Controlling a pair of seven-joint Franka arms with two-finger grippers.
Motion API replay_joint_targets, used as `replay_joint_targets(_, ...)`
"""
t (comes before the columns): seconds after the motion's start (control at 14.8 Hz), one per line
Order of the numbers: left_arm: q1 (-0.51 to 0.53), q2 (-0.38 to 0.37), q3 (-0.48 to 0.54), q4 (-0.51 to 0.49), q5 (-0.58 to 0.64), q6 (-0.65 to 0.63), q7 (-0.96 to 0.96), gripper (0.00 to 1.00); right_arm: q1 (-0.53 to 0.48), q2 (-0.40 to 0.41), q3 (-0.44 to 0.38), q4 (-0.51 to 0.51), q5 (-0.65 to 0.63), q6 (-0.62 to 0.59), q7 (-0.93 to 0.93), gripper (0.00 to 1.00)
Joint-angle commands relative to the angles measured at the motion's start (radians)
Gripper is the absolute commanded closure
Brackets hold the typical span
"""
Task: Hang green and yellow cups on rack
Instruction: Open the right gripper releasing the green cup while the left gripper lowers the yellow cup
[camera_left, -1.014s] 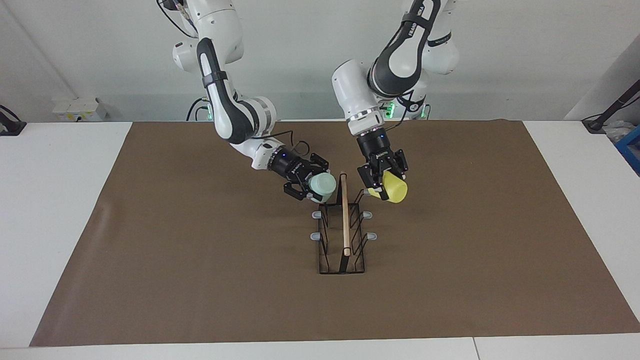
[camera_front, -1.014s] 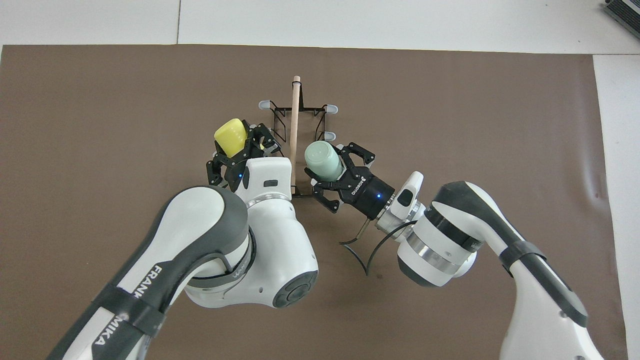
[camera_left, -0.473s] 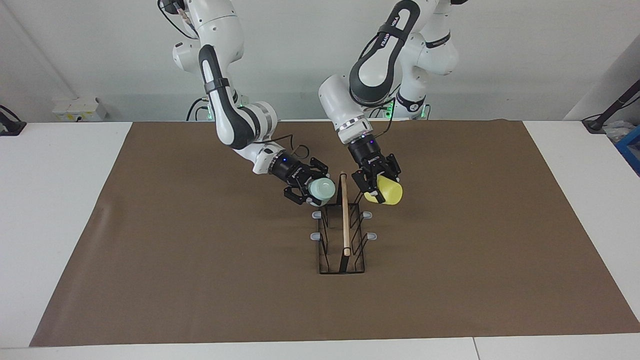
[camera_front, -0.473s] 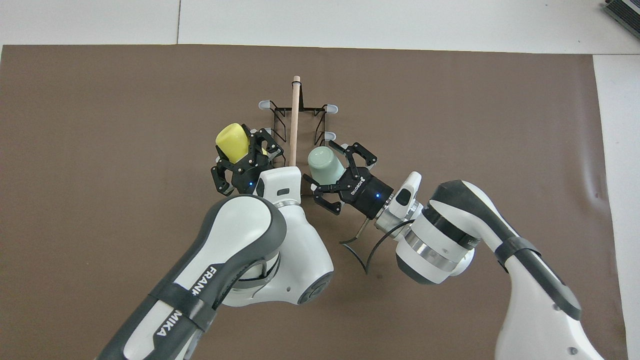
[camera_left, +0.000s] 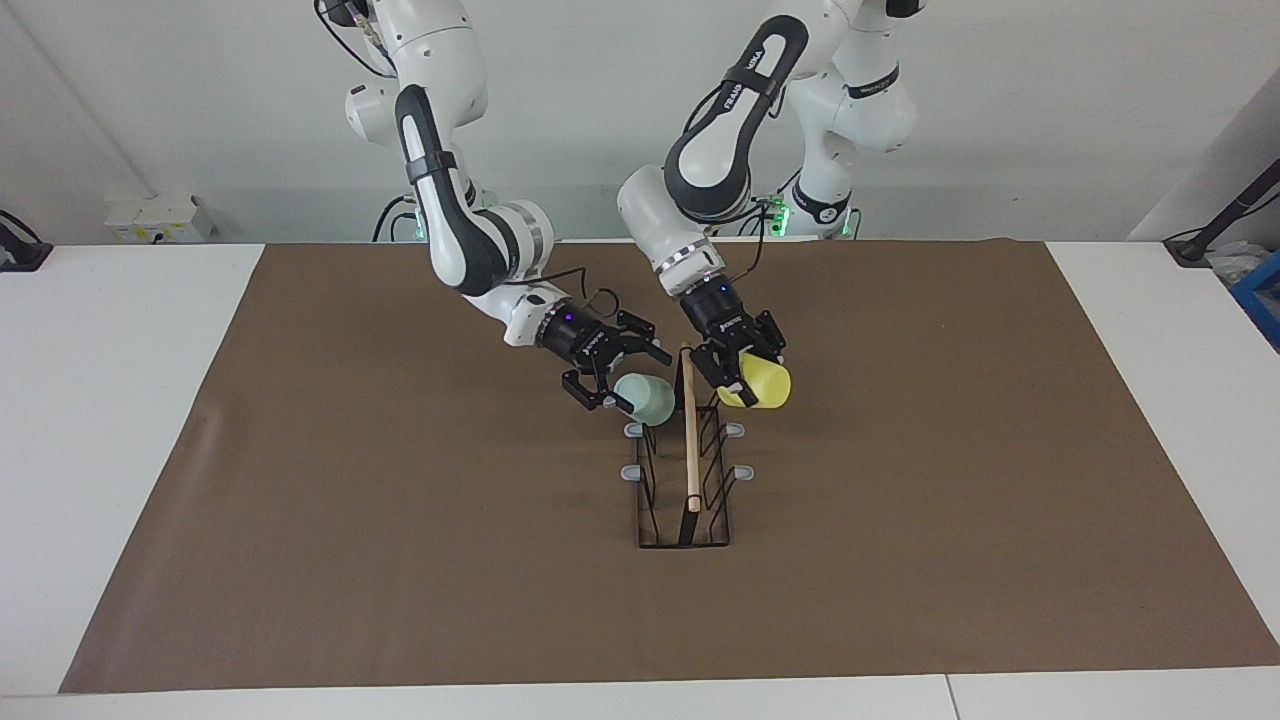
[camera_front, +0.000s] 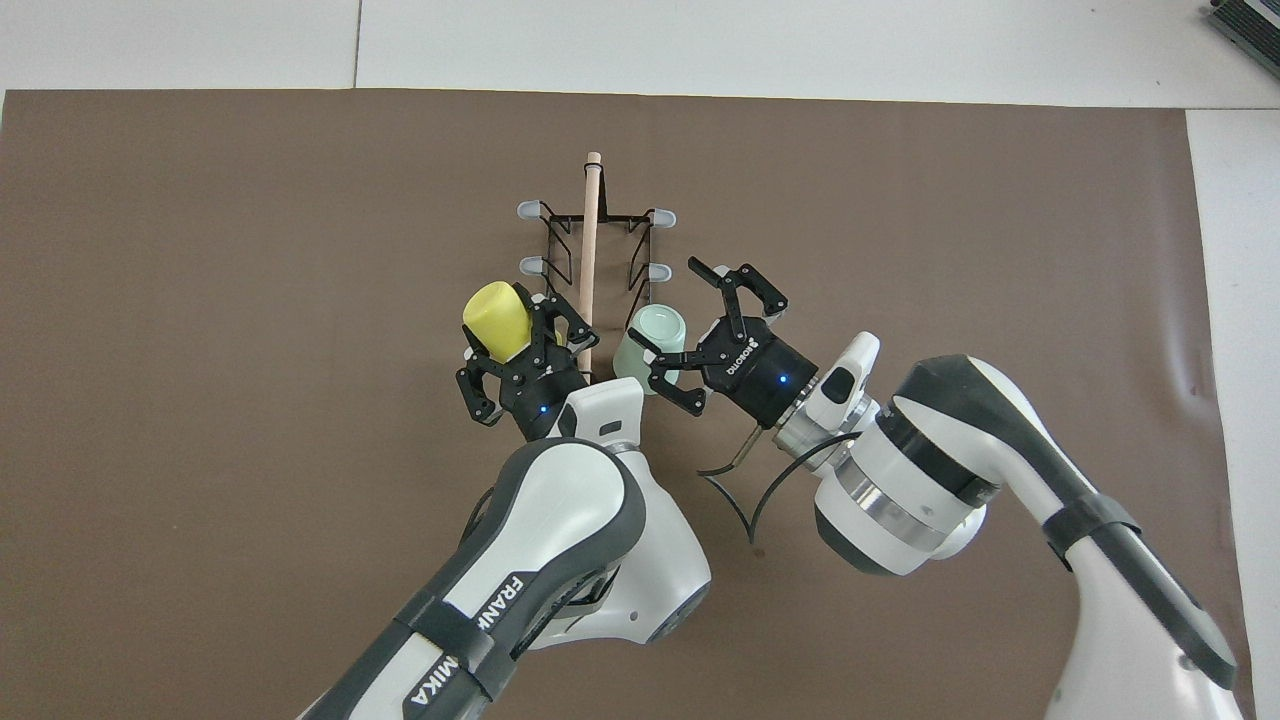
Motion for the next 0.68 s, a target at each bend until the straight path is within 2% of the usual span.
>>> replay_joint_targets(0.0, -0.021, -0.029, 0.011, -0.034, 0.011, -0.012, -0.019, 0.21, -0.058, -0.053, 0.006, -0.017, -0.093, 0.048, -0.027, 0.00)
replay_joint_targets(0.07, -0.021, -0.028, 0.011, -0.028, 0.007, -0.012, -0.018, 0.00, -0.085, -0.067, 0.008, -0.015, -0.182, 0.071, -0.026, 0.00)
replay_joint_targets(0.41, -0.005, -0.051, 0.011, 0.016, -0.065, 0.023, 0.039, 0.00, -0.190, -0.112, 0.005, -0.010, -0.504, 0.085, 0.021, 0.00)
replay_joint_targets(0.61, 0.048, -0.086, 0.014, 0.047, -0.191, 0.107, 0.276, 0.00, -0.257, -0.139, 0.000, -0.007, -0.775, 0.085, 0.122, 0.00)
